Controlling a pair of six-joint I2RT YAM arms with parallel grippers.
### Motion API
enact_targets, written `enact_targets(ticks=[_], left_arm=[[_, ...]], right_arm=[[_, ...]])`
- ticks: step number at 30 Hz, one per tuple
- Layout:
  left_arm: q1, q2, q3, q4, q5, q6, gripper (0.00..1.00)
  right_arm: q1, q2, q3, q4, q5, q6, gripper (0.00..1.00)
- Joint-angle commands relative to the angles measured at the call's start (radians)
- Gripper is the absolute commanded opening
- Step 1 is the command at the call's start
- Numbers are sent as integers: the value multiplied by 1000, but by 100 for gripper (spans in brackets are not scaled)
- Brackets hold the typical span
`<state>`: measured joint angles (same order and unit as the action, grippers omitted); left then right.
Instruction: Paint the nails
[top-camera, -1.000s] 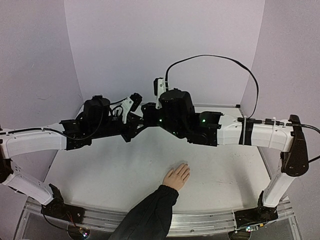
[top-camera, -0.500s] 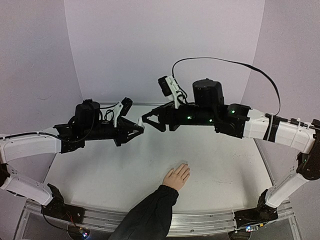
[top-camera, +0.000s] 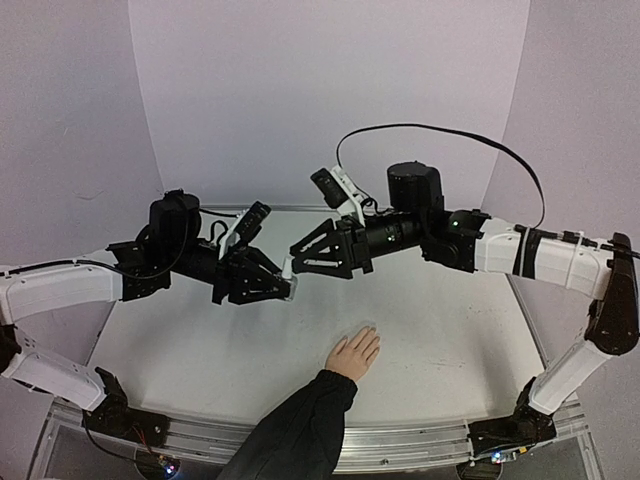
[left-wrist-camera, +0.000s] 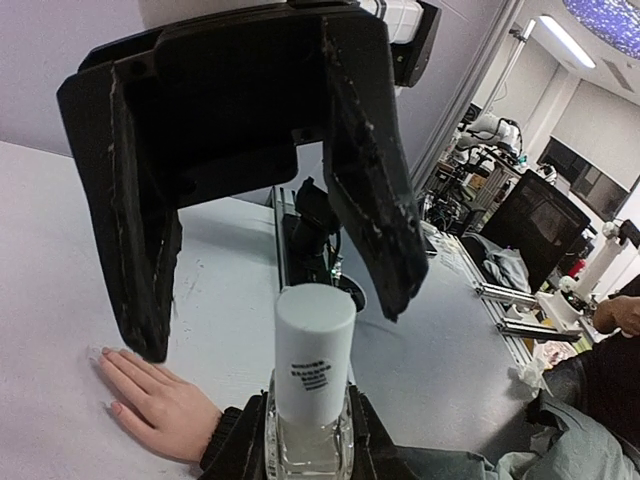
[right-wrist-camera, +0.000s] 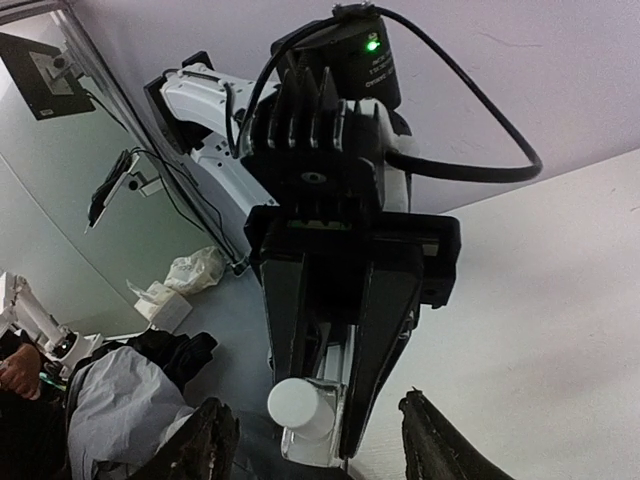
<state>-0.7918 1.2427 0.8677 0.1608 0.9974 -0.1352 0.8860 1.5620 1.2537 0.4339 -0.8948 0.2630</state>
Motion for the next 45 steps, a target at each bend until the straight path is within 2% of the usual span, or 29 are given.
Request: enact_targets(ticks=[1, 5, 16, 21, 26, 30, 34, 37, 39, 41, 45], left_arm=[[3, 22, 69, 48, 98, -29, 0], [3, 35, 77, 48, 110, -29, 0], [3, 56, 89, 48, 112, -34, 0], [3, 57, 88, 48, 87, -28, 0], [5, 30, 68, 49, -40, -1, 0], [5, -30, 16, 44, -356, 70, 0], [3, -91, -25, 32, -851, 130, 0], [-3, -94, -14, 24, -1162, 170, 0], [-9, -76, 3, 23, -1257, 196, 0], [-25, -44, 24, 23, -1305, 223, 0], [-56, 17, 48, 23, -1333, 242, 0]], right_arm=[[2, 33, 21, 105, -130, 23, 55], [1, 41, 28, 135, -130, 39, 42], [4, 76, 41, 183, -183, 75, 34], [6, 72, 35, 186, -188, 78, 17], [8, 54, 8, 186, -176, 73, 0], [8, 36, -29, 184, -109, 84, 0], [18, 23, -31, 128, 111, 95, 0], [62, 22, -11, 67, 438, 140, 0], [143, 35, 51, -37, 750, 159, 0], [213, 61, 108, -100, 971, 199, 0], [284, 111, 199, -158, 1101, 224, 0]])
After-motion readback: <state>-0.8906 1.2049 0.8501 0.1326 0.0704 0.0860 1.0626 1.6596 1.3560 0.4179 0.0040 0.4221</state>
